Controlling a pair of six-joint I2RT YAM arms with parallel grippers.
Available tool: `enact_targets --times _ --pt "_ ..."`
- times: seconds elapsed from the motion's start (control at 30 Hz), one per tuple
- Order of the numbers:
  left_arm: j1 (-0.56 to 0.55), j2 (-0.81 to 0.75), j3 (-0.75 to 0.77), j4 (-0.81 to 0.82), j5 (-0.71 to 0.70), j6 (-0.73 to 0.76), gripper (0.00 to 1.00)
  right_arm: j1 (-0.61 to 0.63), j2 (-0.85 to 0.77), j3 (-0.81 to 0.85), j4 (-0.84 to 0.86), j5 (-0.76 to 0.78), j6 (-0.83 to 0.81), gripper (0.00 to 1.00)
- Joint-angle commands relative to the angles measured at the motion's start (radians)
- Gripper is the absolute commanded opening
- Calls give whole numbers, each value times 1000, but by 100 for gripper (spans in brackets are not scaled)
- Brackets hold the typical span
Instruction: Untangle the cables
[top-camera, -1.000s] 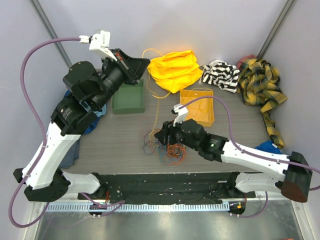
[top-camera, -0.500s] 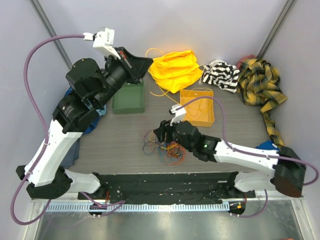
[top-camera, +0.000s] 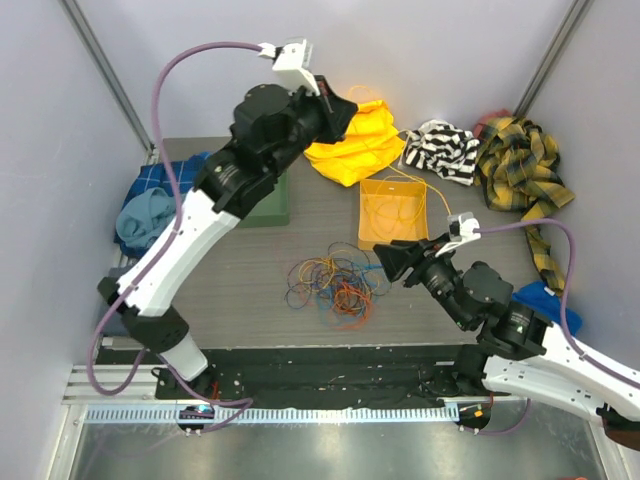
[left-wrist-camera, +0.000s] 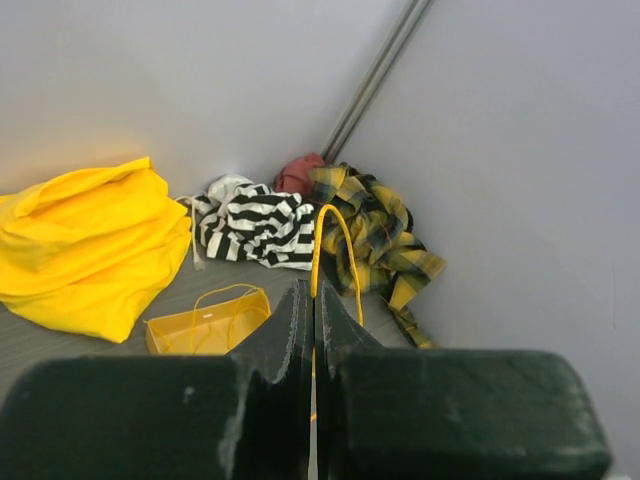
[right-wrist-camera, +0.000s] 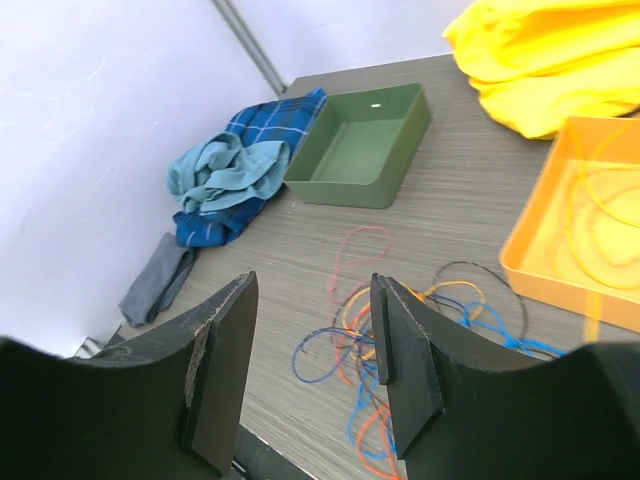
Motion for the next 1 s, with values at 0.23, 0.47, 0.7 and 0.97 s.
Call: enact_targets --times 0.23,0.47,0.7,0.97 --pt "-1 263 285 98 -28 34 0 5 -71 58 -231 19 -1 63" --pt "2 369 359 156 -18 34 0 5 -130 56 -257 24 -10 67" --pt "5 408 363 201 -19 34 0 5 -171 68 -280 36 -36 67" --pt "5 429 412 204 -24 51 0 5 -182 73 -289 55 -59 67"
